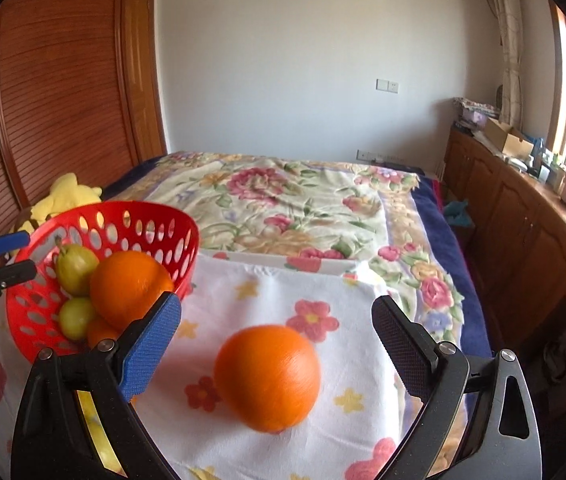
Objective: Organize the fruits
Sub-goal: 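Grasp another large orange with the right tool while the left tool grasps a small orange, then lift the large orange with the right tool while the left tool grasps a yellow lemon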
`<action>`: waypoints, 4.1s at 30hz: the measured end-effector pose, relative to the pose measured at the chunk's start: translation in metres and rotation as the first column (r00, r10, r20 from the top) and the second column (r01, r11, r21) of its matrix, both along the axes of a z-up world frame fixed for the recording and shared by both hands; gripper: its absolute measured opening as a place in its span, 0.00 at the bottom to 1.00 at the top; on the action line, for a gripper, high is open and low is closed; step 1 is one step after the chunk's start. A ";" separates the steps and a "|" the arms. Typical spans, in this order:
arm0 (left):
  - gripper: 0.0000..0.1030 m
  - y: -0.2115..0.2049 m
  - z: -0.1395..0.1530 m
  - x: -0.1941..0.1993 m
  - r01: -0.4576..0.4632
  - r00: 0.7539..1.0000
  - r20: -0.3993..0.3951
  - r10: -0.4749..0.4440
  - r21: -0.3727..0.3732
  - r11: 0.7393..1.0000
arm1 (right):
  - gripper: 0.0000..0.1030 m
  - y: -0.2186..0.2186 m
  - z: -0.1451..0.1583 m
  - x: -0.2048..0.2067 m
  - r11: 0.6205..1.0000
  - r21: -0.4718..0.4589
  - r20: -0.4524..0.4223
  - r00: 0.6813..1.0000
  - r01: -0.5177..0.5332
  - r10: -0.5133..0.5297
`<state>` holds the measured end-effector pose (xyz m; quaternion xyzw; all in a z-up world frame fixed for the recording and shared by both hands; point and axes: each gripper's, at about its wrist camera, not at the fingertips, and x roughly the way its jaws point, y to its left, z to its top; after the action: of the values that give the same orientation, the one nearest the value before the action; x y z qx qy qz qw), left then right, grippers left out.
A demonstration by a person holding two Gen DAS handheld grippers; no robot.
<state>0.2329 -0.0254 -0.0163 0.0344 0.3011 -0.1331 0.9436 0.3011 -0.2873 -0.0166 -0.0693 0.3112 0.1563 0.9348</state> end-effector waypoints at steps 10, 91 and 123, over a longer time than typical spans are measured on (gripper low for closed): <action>0.63 -0.003 0.000 -0.029 0.019 1.000 0.000 -0.019 -0.020 1.000 | 0.95 -0.005 -0.033 0.014 1.000 0.021 -0.100 0.995 0.002 0.000; 0.66 -0.037 -0.058 -0.065 0.037 0.980 -0.193 -0.055 -0.096 0.995 | 0.80 0.014 -0.071 -0.148 1.000 0.013 -0.103 0.994 -0.020 0.021; 0.66 -0.025 -0.070 -0.092 0.048 0.976 -0.211 -0.056 -0.043 0.998 | 0.79 0.014 -0.069 -0.146 1.000 0.007 -0.122 0.993 -0.008 0.008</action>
<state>0.1410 -0.0509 -0.0859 0.0102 0.3963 -0.1662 0.9029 0.1555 -0.2730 -0.0860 -0.0580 0.3669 0.1650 0.9137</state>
